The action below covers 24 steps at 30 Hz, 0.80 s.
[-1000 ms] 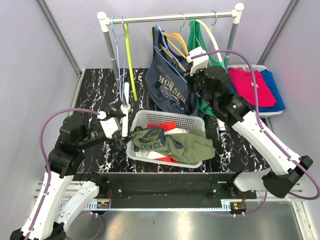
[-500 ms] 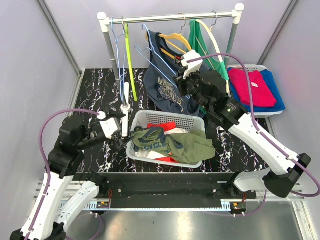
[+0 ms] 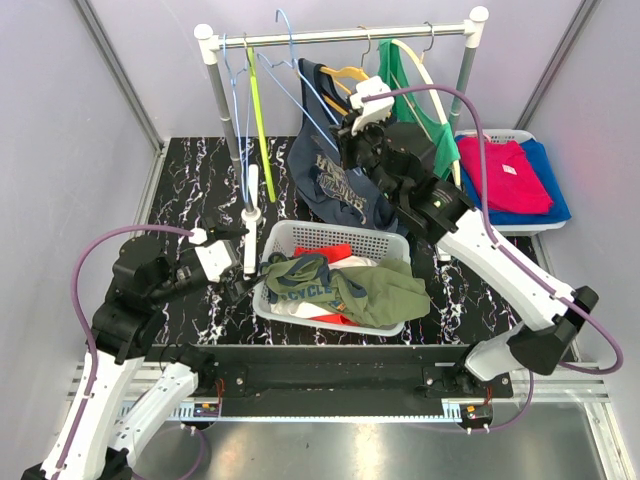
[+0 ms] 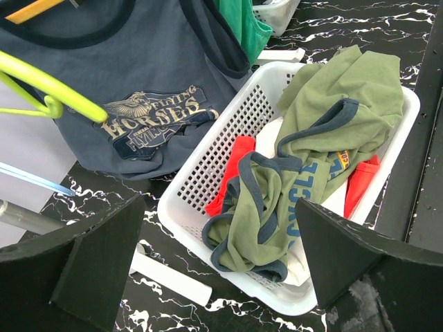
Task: Remove the tank top from the hanger
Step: Place the hanger at the clothesline.
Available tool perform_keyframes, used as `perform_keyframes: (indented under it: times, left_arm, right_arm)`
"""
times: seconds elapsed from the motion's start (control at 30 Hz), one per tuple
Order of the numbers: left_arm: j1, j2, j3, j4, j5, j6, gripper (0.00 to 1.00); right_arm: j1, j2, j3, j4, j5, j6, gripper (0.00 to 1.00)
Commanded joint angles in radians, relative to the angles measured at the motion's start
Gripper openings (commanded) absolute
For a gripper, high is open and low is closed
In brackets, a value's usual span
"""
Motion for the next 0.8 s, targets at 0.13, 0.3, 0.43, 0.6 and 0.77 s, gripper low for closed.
perform_keyframes:
  times: [0.13, 0.3, 0.43, 0.6, 0.77]
  left_arm:
    - [-0.004, -0.026, 0.007, 0.021, -0.008, 0.002, 0.99]
    - [-0.004, -0.029, 0.012, 0.021, -0.003, -0.001, 0.99]
    - [-0.004, -0.023, 0.019, 0.021, 0.017, -0.015, 0.99]
    - [-0.004, -0.020, 0.029, 0.022, 0.028, -0.024, 0.99]
    - [-0.004, -0.026, 0.029, 0.021, 0.026, -0.025, 0.99]
  right_arm:
    - [0.009, 0.106, 0.147, 0.018, 0.116, 0.054, 0.00]
    - [0.014, 0.159, 0.173, -0.027, 0.130, 0.099, 0.00]
    - [0.042, 0.195, 0.181, -0.050, 0.143, 0.126, 0.00]
    - [0.086, 0.250, 0.220, -0.076, 0.169, 0.119, 0.00]
    - [0.115, 0.271, 0.254, -0.093, 0.164, 0.117, 0.08]
